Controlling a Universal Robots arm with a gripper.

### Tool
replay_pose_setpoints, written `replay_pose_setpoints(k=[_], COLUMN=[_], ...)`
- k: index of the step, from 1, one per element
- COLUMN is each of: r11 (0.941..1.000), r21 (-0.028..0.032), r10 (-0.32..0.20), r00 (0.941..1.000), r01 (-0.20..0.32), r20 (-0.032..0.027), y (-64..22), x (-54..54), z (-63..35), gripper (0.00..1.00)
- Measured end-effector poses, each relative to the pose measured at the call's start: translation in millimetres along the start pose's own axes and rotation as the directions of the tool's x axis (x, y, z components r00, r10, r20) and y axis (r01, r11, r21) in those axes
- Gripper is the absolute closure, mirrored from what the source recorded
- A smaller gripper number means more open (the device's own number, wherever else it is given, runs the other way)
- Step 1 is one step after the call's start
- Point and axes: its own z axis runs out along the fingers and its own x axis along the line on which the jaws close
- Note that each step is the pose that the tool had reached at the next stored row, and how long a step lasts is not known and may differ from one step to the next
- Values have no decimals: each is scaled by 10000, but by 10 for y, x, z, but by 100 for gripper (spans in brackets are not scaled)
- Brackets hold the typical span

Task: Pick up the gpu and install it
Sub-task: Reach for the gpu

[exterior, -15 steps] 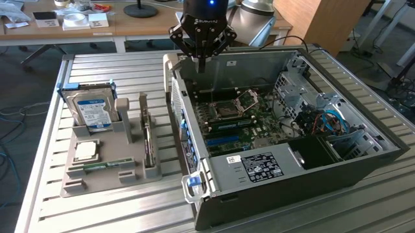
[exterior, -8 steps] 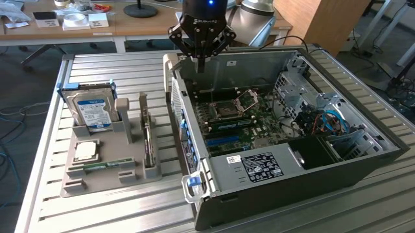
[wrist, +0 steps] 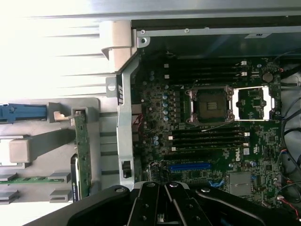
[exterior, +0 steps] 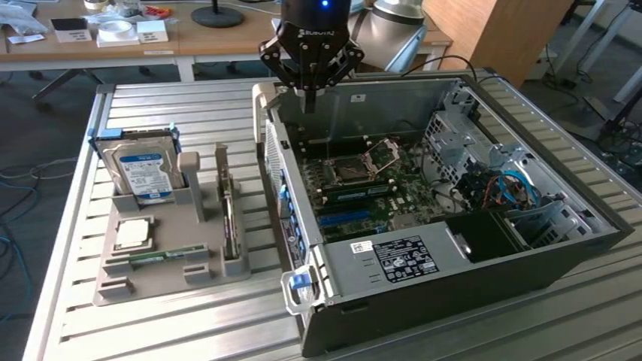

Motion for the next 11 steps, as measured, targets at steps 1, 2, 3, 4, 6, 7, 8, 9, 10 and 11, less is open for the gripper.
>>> replay_pose_setpoints(k=[1,2,3,4,6,7,8,9,10,11], r11=[10000,10000,10000,10000,10000,10000,10000,10000,10000,10000], r21=[1,0,0,0,0,0,0,-1,0,1], r10=[1,0,1,2,0,1,1,0,0,0], r00=[10000,10000,10000,10000,10000,10000,10000,10000,10000,10000], r01=[-1,0,-1,-2,0,-1,-1,0,0,0], r20=[0,0,0,0,0,0,0,0,0,-1], y=[0,0,-1,-1,-1,-2,-2,-3,-3,-4], x=[2,4,7,10,17,23,28,34,40,47], z=[0,0,0,0,-1,-1,-1,-1,-1,-2], gripper=[89,89,89,89,89,89,89,89,89,89])
